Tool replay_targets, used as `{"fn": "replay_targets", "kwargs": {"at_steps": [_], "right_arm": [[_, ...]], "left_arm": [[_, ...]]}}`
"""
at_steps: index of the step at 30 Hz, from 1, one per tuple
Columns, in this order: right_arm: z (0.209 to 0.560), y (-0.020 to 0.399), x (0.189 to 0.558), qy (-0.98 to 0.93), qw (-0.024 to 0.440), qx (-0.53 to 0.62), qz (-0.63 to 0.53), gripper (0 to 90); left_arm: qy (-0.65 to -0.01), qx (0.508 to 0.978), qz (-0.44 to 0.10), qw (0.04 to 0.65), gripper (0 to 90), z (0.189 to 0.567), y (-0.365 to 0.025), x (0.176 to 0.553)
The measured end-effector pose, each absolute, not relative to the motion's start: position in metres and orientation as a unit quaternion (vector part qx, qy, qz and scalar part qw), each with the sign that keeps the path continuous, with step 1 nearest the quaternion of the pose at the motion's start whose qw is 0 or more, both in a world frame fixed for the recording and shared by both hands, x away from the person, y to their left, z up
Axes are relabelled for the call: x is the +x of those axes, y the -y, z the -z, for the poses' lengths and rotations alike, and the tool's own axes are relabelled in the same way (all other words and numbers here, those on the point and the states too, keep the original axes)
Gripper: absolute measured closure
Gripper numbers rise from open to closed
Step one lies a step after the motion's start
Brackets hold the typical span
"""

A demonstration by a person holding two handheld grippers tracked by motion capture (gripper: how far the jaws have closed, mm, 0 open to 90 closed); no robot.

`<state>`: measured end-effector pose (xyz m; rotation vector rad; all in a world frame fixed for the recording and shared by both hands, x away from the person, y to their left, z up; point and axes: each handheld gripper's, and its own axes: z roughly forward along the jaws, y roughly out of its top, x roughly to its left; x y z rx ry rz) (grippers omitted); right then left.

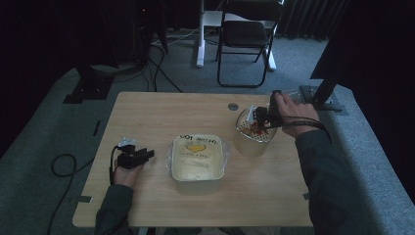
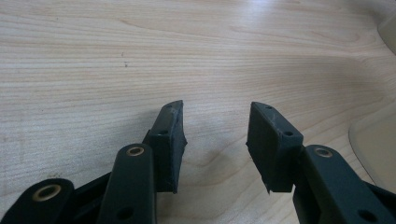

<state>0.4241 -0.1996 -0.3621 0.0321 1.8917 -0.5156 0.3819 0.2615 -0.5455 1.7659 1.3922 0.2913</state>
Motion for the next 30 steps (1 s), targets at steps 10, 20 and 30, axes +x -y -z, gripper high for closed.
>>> {"fn": "replay_targets", "kwargs": {"at_steps": [10, 20, 30], "right_arm": [[0.3669, 0.2011, 0.4240, -0.798, 0.562, 0.013, 0.219, 36.3], [0.3643, 0.2016, 0.4253, -0.802, 0.560, 0.022, 0.206, 36.6], [0.3648, 0.2048, 0.4262, -0.803, 0.560, 0.027, 0.200, 36.7]], "left_arm": [[-0.556, 0.705, -0.116, 0.424, 56.6, 0.5456, -0.2616, 0.3818], [-0.556, 0.705, -0.116, 0.424, 56.6, 0.5456, -0.2616, 0.3818], [-0.556, 0.705, -0.117, 0.424, 56.6, 0.5456, -0.2616, 0.3817]]}}
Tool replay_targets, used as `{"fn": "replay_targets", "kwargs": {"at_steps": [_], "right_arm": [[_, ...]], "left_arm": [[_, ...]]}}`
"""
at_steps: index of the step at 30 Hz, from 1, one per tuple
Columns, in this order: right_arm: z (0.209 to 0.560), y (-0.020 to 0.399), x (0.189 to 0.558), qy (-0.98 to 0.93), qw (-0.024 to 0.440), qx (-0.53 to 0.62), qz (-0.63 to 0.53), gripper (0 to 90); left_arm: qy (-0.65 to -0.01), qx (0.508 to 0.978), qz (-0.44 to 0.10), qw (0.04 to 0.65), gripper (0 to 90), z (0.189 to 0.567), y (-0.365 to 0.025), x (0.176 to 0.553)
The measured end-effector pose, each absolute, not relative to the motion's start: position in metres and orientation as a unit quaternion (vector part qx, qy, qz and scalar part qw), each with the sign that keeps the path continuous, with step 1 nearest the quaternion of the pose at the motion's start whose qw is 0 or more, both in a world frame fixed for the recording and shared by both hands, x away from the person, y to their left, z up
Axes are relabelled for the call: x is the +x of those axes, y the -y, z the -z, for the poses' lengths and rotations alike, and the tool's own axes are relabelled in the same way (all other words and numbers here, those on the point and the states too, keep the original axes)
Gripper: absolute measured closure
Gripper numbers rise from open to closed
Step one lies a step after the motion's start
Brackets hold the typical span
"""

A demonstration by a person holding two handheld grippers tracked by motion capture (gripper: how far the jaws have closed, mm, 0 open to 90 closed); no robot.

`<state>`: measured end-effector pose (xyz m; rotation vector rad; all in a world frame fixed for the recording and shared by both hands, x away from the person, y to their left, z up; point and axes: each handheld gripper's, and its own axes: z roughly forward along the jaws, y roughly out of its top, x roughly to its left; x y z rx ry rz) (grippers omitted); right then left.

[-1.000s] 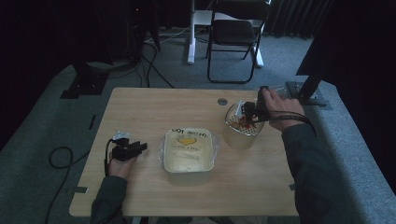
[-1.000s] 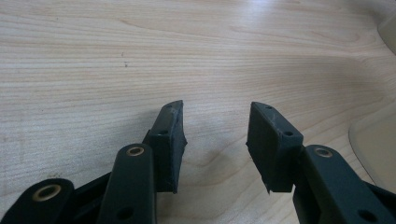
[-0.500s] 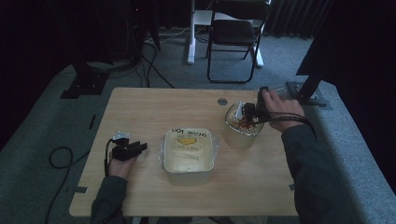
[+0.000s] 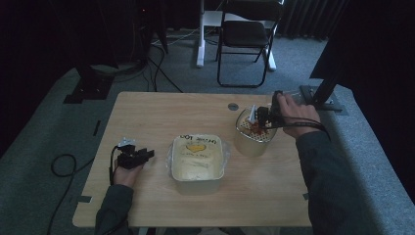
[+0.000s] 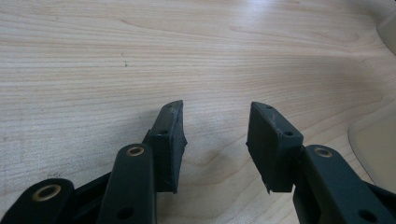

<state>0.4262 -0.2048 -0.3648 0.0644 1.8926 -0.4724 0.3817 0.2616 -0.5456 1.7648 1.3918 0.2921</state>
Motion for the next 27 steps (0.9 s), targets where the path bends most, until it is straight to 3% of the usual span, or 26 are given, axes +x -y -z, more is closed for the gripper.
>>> {"fn": "replay_targets", "kwargs": {"at_steps": [27], "right_arm": [[0.380, 0.207, 0.427, -0.819, 0.543, 0.027, 0.185, 36.5]], "left_arm": [[-0.556, 0.705, -0.116, 0.425, 56.6, 0.546, -0.262, 0.382]]}}
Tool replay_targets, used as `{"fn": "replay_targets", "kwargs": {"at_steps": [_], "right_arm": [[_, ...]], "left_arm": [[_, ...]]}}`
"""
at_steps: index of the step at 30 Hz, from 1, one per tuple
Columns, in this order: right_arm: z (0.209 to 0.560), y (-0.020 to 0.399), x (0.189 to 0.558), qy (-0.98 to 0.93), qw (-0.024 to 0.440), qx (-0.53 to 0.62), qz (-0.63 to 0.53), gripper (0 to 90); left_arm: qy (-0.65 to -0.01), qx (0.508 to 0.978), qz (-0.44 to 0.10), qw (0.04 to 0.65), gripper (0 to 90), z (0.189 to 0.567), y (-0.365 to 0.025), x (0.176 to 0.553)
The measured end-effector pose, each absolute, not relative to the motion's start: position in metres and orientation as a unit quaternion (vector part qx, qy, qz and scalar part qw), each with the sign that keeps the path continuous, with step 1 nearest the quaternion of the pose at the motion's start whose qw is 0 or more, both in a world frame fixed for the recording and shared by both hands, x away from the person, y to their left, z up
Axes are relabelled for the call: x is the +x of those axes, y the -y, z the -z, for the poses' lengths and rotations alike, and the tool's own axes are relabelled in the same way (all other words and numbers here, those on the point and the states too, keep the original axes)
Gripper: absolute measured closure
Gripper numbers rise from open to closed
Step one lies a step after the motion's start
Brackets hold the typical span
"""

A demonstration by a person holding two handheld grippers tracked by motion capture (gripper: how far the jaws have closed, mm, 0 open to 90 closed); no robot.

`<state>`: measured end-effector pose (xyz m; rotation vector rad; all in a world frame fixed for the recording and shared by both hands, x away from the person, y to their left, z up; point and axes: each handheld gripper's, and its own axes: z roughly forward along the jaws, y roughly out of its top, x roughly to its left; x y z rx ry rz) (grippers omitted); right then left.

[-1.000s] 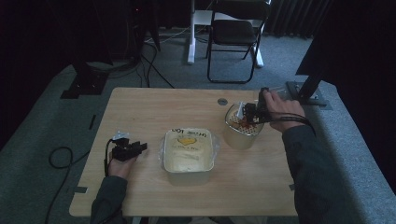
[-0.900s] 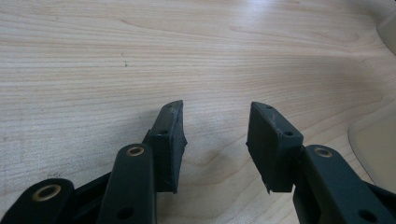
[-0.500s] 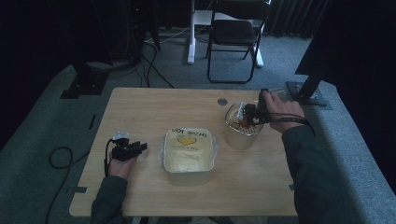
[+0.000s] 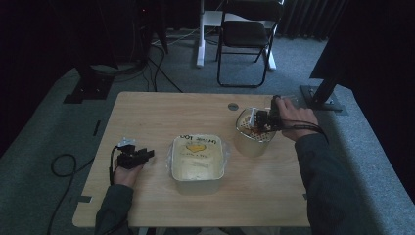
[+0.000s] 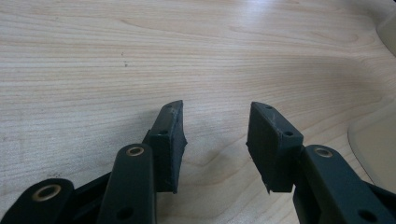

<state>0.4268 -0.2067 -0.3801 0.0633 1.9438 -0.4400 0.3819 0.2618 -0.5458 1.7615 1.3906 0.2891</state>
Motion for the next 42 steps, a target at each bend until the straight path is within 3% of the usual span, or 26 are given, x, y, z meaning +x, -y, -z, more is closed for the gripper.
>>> {"fn": "replay_targets", "kwargs": {"at_steps": [5, 19, 32, 42], "right_arm": [[0.382, 0.205, 0.427, -0.821, 0.540, 0.029, 0.185, 36.2], [0.345, 0.228, 0.424, -0.849, 0.486, 0.197, -0.062, 35.6], [0.328, 0.250, 0.431, -0.790, 0.355, 0.343, -0.364, 35.3], [0.326, 0.252, 0.431, -0.777, 0.313, 0.357, -0.414, 35.1]], "left_arm": [[-0.556, 0.705, -0.116, 0.425, 56.5, 0.546, -0.262, 0.382], [-0.555, 0.707, -0.120, 0.423, 56.5, 0.546, -0.261, 0.382], [-0.553, 0.708, -0.120, 0.423, 56.5, 0.546, -0.261, 0.382], [-0.552, 0.708, -0.118, 0.423, 56.5, 0.546, -0.261, 0.382]]}}
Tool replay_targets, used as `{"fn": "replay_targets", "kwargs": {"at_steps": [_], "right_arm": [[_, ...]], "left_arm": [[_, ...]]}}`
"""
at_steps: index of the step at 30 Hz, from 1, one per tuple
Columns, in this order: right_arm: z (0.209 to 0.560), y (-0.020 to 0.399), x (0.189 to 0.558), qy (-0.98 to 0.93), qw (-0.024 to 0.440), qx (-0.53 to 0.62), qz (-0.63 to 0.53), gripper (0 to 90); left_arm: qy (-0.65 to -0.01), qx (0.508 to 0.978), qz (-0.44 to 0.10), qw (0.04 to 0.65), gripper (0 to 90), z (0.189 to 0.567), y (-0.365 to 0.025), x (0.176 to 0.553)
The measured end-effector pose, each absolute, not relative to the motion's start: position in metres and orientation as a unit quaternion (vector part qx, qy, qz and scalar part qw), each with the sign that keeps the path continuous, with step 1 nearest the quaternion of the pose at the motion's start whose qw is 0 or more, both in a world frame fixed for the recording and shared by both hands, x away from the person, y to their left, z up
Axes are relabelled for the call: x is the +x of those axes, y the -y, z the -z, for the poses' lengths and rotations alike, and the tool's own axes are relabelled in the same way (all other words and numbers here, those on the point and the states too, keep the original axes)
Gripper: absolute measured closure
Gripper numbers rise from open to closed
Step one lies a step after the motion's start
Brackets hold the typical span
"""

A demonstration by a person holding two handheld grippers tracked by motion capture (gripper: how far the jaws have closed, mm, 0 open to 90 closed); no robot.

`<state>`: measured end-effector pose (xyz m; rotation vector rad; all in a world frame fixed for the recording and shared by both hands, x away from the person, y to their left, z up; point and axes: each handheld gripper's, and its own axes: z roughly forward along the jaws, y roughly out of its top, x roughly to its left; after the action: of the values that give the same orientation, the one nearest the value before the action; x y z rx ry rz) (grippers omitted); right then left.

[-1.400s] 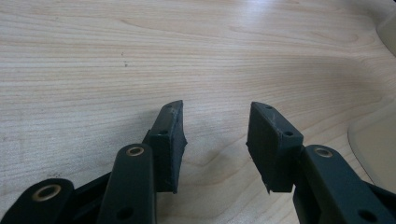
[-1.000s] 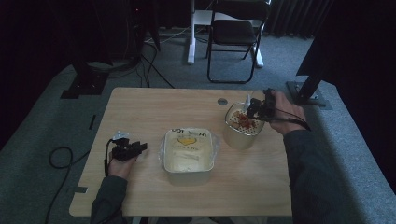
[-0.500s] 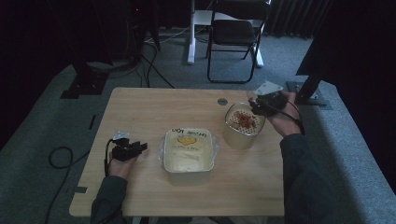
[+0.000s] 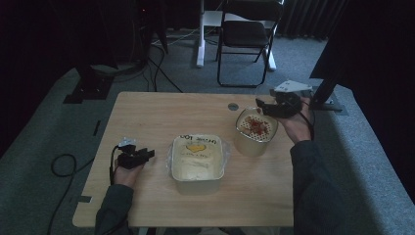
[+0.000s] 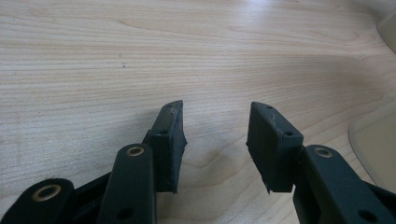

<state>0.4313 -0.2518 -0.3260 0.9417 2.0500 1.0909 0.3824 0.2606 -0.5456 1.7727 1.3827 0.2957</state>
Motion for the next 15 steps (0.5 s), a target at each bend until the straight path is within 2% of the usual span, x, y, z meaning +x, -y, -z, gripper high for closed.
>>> {"fn": "replay_targets", "kwargs": {"at_steps": [15], "right_arm": [[0.326, 0.241, 0.432, -0.775, 0.278, 0.350, -0.447, 34.8]], "left_arm": [[-0.552, 0.709, -0.118, 0.424, 56.5, 0.546, -0.261, 0.382]]}}
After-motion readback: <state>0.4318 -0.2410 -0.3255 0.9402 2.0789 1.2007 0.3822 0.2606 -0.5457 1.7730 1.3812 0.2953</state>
